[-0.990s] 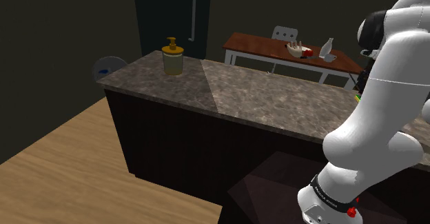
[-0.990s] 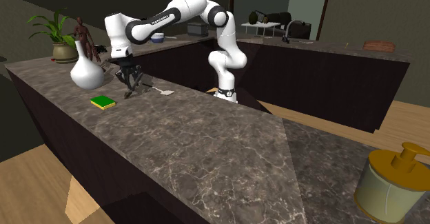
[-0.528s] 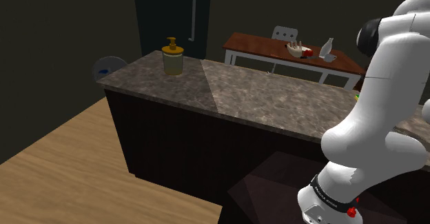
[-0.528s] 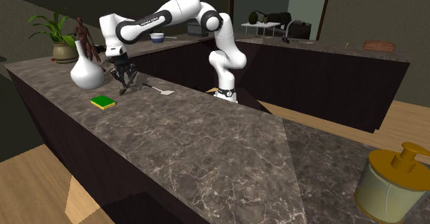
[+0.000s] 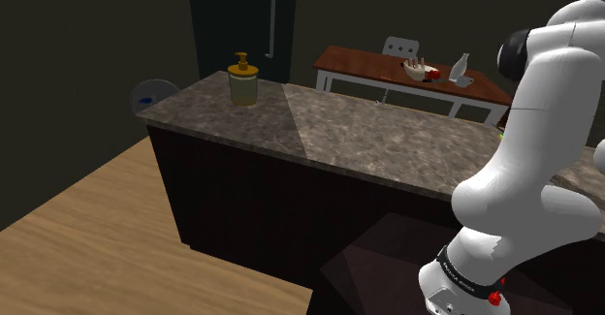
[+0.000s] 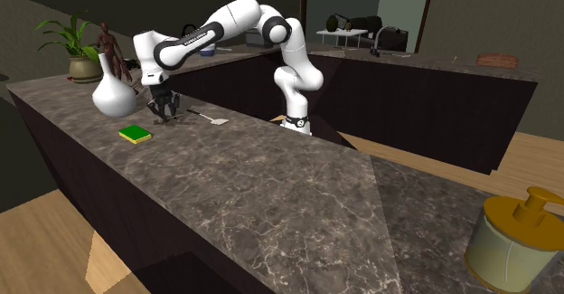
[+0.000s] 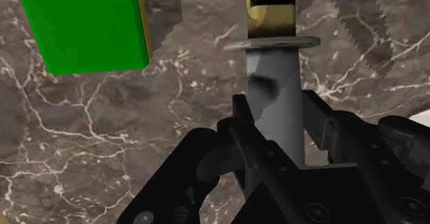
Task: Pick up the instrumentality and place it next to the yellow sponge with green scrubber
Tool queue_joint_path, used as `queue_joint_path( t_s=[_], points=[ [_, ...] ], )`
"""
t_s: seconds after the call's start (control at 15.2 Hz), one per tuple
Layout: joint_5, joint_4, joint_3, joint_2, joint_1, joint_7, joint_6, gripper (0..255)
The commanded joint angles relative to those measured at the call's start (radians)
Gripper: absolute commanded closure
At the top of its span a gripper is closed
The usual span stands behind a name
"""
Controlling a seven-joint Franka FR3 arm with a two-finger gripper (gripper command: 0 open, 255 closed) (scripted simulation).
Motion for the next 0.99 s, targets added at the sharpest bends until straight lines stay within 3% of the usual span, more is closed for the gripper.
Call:
queue_joint_path(
  t_s=[0.0, 0.4, 0.86, 0.92],
  points=[
    [0.009, -0.011, 0.005, 0.011, -0.004, -0.006, 0.019, 255],
    [0.042, -0.048, 0.026, 0.047, -0.016, -0.027, 0.082, 255],
    [0.042, -0.048, 0.026, 0.047, -0.016, -0.026, 0.082, 255],
    [0.042, -0.048, 0.026, 0.047, -0.016, -0.026, 0.082, 0]
  ],
)
